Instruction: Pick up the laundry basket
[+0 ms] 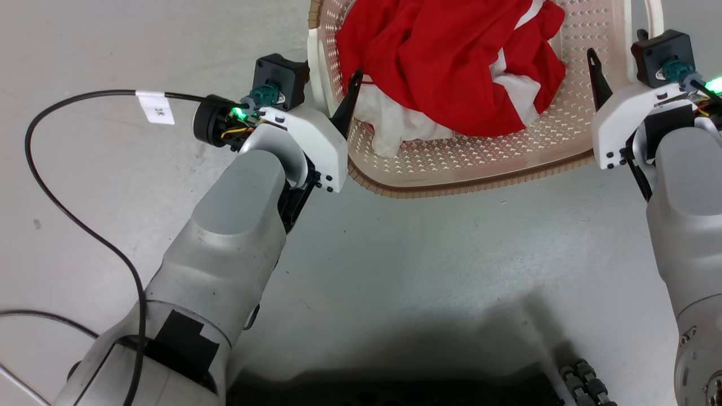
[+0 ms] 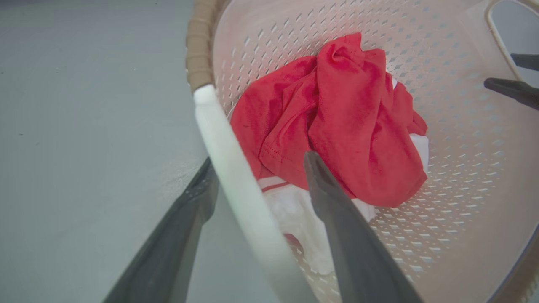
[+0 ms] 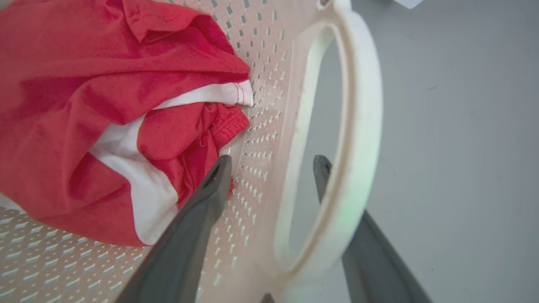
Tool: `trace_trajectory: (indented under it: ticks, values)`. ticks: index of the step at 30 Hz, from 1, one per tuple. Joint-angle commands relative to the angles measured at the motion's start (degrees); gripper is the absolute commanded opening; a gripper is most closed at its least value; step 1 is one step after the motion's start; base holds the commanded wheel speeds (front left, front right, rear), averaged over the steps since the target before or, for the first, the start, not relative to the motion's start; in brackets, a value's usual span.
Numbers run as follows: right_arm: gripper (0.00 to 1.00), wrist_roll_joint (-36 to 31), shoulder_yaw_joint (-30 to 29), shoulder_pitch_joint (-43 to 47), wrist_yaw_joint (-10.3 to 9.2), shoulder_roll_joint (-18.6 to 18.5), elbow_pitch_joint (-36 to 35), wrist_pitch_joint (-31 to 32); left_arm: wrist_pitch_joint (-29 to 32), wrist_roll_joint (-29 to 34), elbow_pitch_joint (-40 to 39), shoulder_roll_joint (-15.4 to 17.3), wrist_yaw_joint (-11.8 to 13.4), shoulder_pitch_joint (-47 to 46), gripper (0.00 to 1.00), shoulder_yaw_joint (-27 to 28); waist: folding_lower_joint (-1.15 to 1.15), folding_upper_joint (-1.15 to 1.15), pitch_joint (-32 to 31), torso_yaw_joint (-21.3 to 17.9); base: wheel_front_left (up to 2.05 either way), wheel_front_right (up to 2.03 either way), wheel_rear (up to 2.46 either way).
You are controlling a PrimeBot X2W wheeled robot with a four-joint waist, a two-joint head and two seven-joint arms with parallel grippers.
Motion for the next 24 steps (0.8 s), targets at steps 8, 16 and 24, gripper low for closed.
trace_trajectory:
  ticks: [8, 16, 24]
  values:
    - [0.0, 0.39, 0.3, -1.58, -0.05, 0.74, 0.17, -0.1, 0.19, -0.59, 1.0, 0.07, -0.2, -1.67, 0.0, -1.16, -0.01, 0.0, 1.18, -0.05, 0.0, 0.0, 0.0]
    - [0.0, 0.48, 1.07, -1.48, -0.04, 0.51, 0.88, -0.09, 0.12, -1.37, 1.11, 0.04, -0.43, -1.78, 0.0, -1.91, -0.01, 0.0, 0.7, 0.23, 0.0, 0.0, 0.0]
    - [0.0, 0.49, 2.07, -0.36, -0.04, 0.52, 1.79, -0.09, -0.15, -2.07, 1.21, -0.21, -0.57, -0.63, 0.0, -2.37, -0.01, 0.0, -2.14, 0.33, 0.0, 0.0, 0.0]
